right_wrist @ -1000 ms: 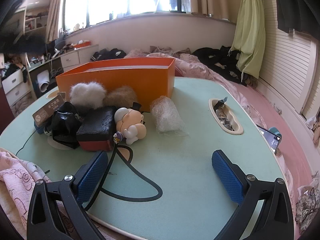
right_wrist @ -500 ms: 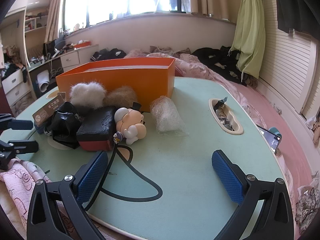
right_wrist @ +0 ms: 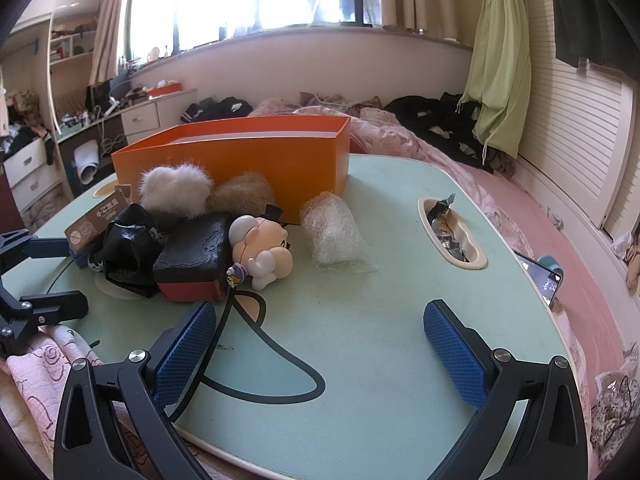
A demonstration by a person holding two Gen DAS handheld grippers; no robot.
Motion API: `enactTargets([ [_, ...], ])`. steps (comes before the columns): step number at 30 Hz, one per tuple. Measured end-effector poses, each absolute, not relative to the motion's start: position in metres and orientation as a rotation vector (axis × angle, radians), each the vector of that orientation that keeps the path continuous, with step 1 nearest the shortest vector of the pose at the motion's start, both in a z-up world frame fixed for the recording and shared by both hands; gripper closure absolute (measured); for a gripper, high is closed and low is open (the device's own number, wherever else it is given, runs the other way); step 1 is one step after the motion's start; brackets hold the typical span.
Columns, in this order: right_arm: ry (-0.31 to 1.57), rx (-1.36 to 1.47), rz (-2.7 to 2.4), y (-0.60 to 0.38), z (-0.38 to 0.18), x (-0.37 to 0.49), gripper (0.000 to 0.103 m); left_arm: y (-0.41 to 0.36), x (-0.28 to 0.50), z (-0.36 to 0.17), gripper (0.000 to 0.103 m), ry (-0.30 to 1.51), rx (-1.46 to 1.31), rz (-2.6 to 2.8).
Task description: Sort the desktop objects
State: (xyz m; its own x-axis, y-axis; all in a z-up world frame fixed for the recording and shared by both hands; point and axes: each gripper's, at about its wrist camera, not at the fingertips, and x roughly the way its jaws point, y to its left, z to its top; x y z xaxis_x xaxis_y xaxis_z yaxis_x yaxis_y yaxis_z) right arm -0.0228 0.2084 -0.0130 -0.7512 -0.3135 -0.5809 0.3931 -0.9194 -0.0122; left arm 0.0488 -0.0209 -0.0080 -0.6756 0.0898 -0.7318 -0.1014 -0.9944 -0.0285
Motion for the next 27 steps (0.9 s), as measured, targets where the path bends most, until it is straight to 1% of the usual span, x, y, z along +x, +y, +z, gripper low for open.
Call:
enactTargets([
  [27, 0.187, 0.835, -2.625, 0.2092, -0.0131, -0.0222, 0.000, -0.0246, 0.0481, -0.0084, 0.000, 0.024, -1.214, 2.780],
])
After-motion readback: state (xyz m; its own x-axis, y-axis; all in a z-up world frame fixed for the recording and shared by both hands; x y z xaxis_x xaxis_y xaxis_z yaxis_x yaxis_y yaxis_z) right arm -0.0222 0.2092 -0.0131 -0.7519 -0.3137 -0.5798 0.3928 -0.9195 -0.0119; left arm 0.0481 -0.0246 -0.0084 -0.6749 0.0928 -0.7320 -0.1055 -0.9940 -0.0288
